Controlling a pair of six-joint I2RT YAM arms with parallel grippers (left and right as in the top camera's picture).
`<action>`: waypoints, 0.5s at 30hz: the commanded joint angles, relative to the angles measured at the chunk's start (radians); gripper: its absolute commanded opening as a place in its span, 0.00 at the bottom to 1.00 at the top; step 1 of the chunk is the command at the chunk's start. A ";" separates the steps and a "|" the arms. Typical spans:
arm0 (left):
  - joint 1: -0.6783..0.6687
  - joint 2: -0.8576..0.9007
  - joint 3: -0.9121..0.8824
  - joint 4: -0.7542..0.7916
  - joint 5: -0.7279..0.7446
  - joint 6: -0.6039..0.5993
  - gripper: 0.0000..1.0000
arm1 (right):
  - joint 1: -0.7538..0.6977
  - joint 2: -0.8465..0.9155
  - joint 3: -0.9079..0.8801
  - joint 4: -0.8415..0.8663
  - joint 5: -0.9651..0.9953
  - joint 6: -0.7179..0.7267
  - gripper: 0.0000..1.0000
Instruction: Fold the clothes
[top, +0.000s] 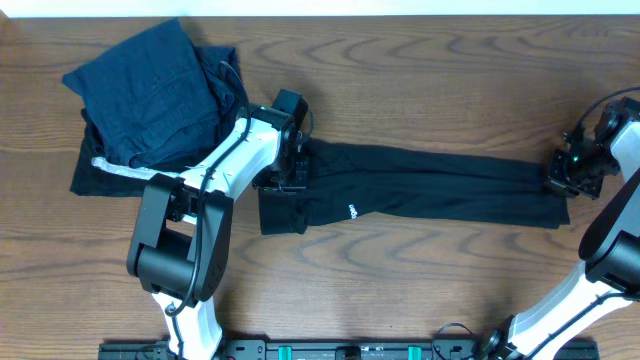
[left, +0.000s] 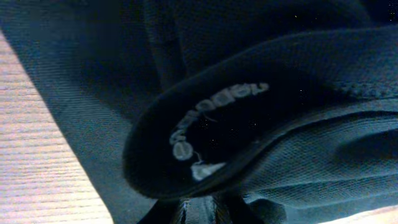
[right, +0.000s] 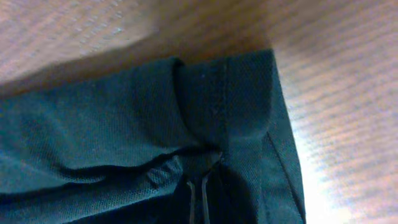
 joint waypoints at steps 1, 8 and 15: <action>0.005 -0.005 -0.002 -0.001 -0.063 -0.009 0.16 | -0.007 0.011 -0.003 -0.009 0.150 0.087 0.01; 0.006 -0.008 0.020 -0.002 -0.099 -0.008 0.15 | -0.006 0.011 0.000 0.009 0.127 0.094 0.40; 0.006 -0.093 0.132 -0.008 -0.098 -0.009 0.16 | -0.006 0.011 0.121 -0.091 -0.070 0.039 0.50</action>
